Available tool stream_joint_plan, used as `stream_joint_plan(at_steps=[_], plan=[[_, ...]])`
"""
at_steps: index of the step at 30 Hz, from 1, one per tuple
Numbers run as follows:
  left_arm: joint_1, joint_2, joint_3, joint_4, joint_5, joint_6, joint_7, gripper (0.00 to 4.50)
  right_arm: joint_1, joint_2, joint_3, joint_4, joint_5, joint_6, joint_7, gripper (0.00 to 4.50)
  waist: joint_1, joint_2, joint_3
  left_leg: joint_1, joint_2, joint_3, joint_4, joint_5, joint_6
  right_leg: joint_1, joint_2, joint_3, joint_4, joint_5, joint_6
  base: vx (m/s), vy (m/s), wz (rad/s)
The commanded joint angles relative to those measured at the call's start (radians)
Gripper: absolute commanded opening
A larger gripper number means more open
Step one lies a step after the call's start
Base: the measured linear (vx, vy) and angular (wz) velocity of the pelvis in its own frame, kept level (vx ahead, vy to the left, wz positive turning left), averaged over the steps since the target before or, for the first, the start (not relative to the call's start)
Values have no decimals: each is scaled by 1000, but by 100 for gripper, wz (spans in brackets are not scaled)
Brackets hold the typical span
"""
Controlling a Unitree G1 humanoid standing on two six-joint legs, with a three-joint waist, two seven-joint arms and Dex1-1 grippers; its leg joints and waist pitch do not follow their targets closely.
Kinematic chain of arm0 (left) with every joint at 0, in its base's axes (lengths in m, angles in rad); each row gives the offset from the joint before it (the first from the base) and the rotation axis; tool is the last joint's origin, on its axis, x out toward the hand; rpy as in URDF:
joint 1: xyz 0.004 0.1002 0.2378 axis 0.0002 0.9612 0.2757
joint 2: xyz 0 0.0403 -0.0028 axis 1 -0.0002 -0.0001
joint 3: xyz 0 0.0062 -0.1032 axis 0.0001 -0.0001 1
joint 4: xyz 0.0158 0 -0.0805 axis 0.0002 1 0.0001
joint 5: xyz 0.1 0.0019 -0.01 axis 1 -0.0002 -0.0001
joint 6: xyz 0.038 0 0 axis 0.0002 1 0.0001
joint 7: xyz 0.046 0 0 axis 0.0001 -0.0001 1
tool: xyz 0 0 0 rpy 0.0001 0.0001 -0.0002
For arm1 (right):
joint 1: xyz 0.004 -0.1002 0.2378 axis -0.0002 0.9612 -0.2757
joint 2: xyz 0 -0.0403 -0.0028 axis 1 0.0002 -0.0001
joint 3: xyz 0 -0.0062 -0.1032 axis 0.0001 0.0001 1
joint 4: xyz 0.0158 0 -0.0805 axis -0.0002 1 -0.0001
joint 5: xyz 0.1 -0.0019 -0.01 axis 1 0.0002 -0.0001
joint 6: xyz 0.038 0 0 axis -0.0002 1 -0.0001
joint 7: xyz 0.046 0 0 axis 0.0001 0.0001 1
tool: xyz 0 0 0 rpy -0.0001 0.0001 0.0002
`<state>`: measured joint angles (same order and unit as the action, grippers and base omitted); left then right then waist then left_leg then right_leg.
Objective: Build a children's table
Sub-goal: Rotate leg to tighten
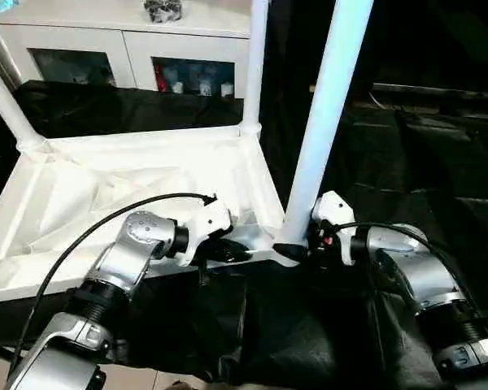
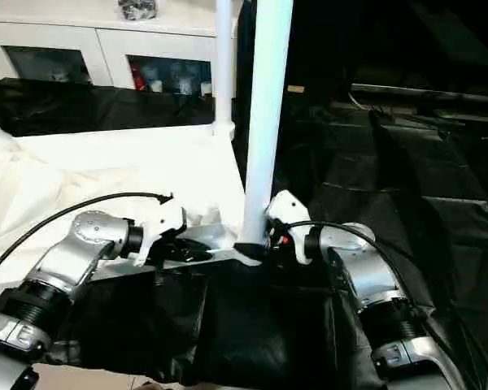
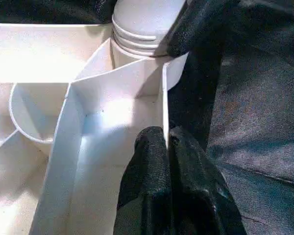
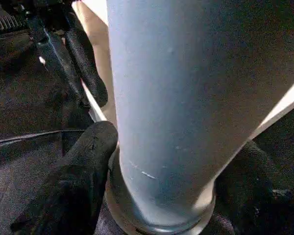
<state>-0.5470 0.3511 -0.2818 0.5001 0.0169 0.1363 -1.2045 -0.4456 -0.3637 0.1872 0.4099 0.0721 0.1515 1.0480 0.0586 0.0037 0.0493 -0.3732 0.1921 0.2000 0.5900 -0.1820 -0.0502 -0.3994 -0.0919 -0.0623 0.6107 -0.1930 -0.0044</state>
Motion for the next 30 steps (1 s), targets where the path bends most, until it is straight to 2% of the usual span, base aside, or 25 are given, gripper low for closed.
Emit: stream_joint_plan(at_steps=[1, 2, 4, 5, 6, 10, 12, 16, 19, 20, 22, 24, 25, 26, 30], plan=[[-29, -6, 5, -14, -22, -26, -7, 0, 16, 12, 49, -3, -2, 24, 33, 290, -2, 0, -62, 16, 42, -18, -69, -209, 39, 46, -52, 45, -68, -120, -256, 0, 0, 0], [-30, -6, 5, -13, -21, -27, -4, 0, 14, 11, 50, -3, 2, 26, 38, 282, -3, -14, -62, 15, 43, -17, -69, -206, 43, 46, -51, 44, -69, -122, -255, 0, 0, 0], [-31, -5, 6, -11, -21, -28, -2, 0, 13, 10, 50, -2, 4, 28, 41, 278, 0, -5, -61, 16, 43, -18, -69, -205, 44, 45, -53, 45, -68, -138, -254, 0, 0, 0], [-32, -6, 6, -11, -21, -29, 1, 0, 11, 9, 50, 1, 6, 26, 46, 267, -1, -13, -61, 16, 43, -17, -69, -204, 45, 45, -53, 45, -69, -142, -252, 0, 0, 0], [-32, -7, 8, -14, -23, -27, 2, 0, 10, 9, 50, 5, 7, 26, 49, 266, 0, -10, -60, 16, 43, -18, -69, -204, 44, 45, -55, 45, -69, -154, -249, 0, 0, 0], [-25, -5, 8, -27, -29, -22, 1, 0, 11, 11, 50, 7, 9, 27, 50, 265, -1, -8, -61, 17, 43, -17, -69, -202, 42, 44, -54, 45, -69, -152, -247, 0, 0, 0], [-19, -5, 7, -26, -28, -26, 2, 0, 13, 16, 45, 3, 12, 31, 42, 265, -1, -3, -61, 17, 43, -18, -69, -200, 41, 44, -53, 45, -68, -144, -248, 0, 0, 0], [-18, -12, 8, -21, -22, -20, 22, 0, 14, 31, 31, 11, 11, 40, 2, 265, -2, -3, -62, 17, 43, -18, -69, -203, 37, 45, -52, 45, -68, -133, -253, 0, 0, 0], [-29, -45, 18, 0, -4, 3, 103, 0, -2, 80, -5, 68, -13, 36, -139, 265, -5, -3, -60, 16, 42, -19, -71, -217, 26, 43, -53, 45, -70, -153, -251, 0, 0, 0], [-37, -62, 22, 12, 5, 10, 142, 0, -13, 105, -23, 95, -20, 39, -203, 265, -9, -3, -58, 18, 41, -19, -72, -234, 13, 40, -53, 46, -75, -192, -244, 0, 0, 0], [-53, -94, 30, 34, 21, 21, 215, 0, -28, 146, -50, 135, -26, 40, -300, 265, -12, -3, -57, 18, 38, -22, -74, -256, -5, 42, -55, 44, -80, -253, -224, 0, 0, 0], [-66, -133, 34, 46, 26, 46, 269, 0, -48, 197, -83, 173, -23, 56, -409, 265, -18, -2, -56, 19, 38, -23, -76, -273, -15, 39, -55, 45, -84, -278, -212, 0, 0, 0], [-77, -167, 37, 56, 32, 61, 319, 0, -57, 232, -91, 192, -30, 53, -471, 265, -21, -2, -58, 20, 37, -23, -75, -270, -19, 38, -55, 45, -85, -281, -207, 0, 0, 0], [-90, -213, 37, 64, 39, 83, 380, 0, -71, 286, -106, 218, -31, 61, -558, 265, -24, 3, -57, 20, 37, -24, -76, -273, -23, 38, -53, 45, -85, -275, -206, 0, 0, 0], [-97, -264, 23, 60, 43, 101, 424, 0, -97, 365, -126, 255, -27, 73, -670, 265, -27, 1, -61, 16, 35, -24, -74, -246, -8, 41, -52, 45, -81, -220, -212, 0, 0, 0]])
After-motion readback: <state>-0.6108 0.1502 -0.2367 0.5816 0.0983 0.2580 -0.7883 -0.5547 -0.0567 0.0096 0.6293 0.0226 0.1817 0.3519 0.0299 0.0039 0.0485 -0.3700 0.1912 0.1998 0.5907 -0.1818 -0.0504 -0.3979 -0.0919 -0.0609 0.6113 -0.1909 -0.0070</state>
